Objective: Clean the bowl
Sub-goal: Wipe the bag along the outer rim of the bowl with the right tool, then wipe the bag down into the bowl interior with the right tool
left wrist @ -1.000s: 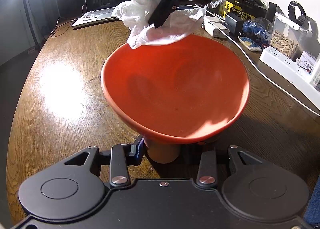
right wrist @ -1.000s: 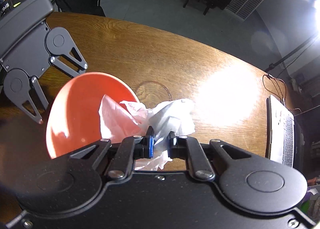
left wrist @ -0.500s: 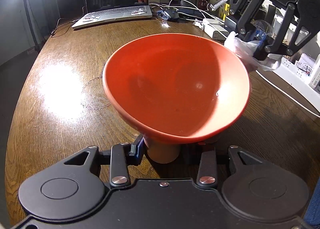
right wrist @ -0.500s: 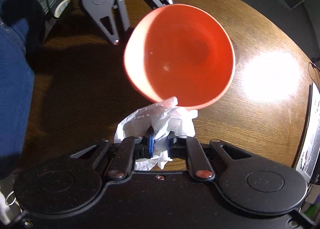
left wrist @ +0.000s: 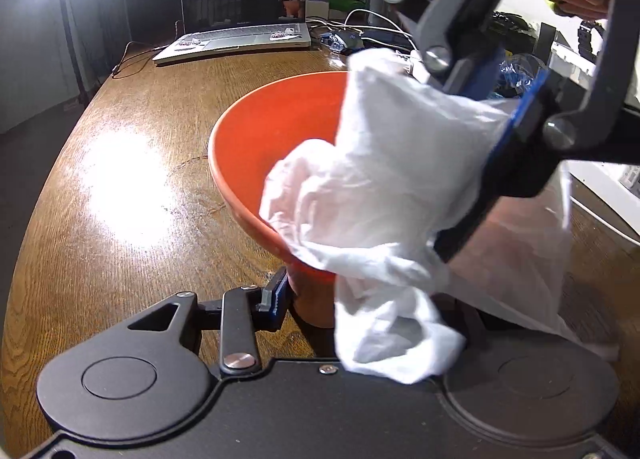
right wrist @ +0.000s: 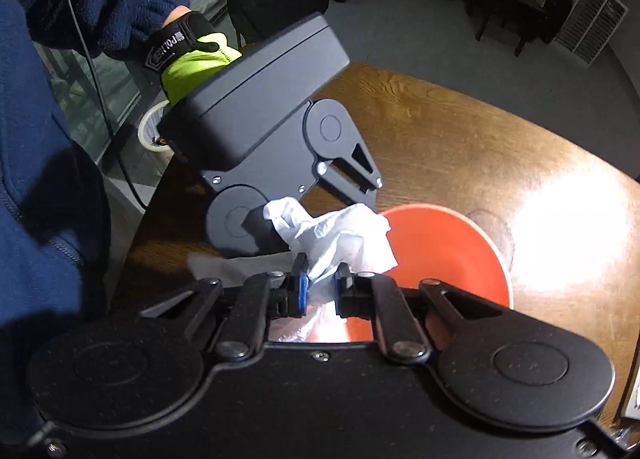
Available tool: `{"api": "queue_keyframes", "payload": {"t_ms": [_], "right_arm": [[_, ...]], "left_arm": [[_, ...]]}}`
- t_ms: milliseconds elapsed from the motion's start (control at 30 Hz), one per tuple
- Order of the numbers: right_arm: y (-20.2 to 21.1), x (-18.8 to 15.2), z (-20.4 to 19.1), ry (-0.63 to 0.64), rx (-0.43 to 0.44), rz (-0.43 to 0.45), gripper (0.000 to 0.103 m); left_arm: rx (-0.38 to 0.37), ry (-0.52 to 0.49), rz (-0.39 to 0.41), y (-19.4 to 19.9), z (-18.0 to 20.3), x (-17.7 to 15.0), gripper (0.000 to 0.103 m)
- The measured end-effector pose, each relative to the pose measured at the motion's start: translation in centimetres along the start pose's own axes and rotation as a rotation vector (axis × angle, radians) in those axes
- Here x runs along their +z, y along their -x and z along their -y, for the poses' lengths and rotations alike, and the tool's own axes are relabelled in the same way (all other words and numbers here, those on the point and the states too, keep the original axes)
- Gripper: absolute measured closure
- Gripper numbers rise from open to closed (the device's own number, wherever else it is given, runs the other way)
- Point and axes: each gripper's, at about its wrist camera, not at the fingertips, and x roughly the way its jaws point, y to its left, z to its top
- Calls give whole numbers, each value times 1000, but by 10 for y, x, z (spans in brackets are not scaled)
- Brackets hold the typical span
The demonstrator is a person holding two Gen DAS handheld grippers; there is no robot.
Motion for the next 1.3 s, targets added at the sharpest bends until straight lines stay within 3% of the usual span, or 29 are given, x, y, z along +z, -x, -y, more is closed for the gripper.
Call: {"api": "queue_keyframes", "payload": {"t_ms": [233,433,867,1100,1300], "right_arm": [[-16,21,13,31,-55,52,90],[-31,25,38,-13,-150,59,90],[-22,-18,92,-134,-310,-16,90],[-12,-65,84,-156,-316,-139,90],[-11,-85,32,-81,-213,-234,90]], "left_arm": [[21,29,-3,1,5,0,65],[25,28,-13,2,6,2,65],[10,1,-37,-3,4,11,65],[6,2,-29,-3,3,10,65],[0,-1,-15,-3,4,9,65]]}}
